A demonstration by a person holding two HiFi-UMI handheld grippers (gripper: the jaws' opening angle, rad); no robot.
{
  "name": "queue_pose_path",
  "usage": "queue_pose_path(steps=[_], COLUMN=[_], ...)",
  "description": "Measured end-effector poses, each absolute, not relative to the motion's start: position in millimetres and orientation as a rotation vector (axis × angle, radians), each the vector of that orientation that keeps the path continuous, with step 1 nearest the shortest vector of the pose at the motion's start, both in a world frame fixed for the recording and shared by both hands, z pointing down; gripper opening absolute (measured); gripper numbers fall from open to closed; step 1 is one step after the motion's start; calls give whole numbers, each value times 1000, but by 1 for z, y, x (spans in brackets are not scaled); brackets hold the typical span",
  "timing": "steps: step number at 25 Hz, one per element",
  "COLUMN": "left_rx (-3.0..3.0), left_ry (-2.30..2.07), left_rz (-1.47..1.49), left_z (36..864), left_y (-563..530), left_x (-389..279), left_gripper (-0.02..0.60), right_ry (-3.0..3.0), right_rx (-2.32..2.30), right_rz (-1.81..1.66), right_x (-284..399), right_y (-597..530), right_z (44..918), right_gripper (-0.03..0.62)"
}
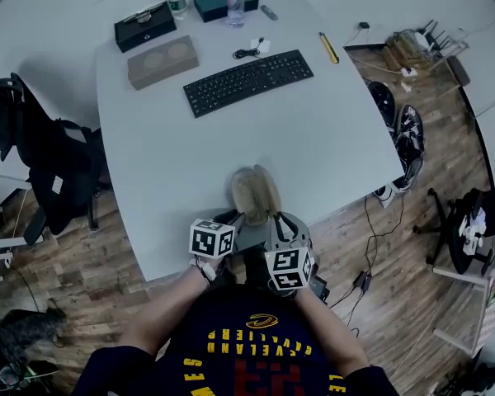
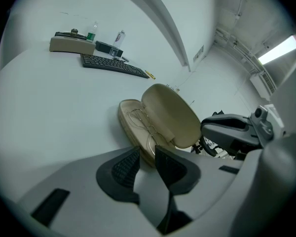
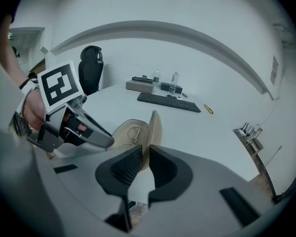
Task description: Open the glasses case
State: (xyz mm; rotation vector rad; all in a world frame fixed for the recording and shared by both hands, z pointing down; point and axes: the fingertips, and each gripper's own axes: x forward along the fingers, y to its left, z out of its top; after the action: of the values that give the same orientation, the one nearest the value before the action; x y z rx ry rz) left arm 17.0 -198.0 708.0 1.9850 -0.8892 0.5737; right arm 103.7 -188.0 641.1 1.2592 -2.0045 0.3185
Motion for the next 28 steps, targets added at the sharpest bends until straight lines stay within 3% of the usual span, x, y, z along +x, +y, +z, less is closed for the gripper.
queue_pose_path(steps=[28], left_rx=[1969], left_ry=[-889], left_rz=[552], left_z=[710], left_y=[-199], left_x=[18], left_gripper=[109], right_ry=[-2003], right_rx=[1392], right_rz=[649], right_x=[150], right_y=[-206], right_z=[666], right_gripper=[44])
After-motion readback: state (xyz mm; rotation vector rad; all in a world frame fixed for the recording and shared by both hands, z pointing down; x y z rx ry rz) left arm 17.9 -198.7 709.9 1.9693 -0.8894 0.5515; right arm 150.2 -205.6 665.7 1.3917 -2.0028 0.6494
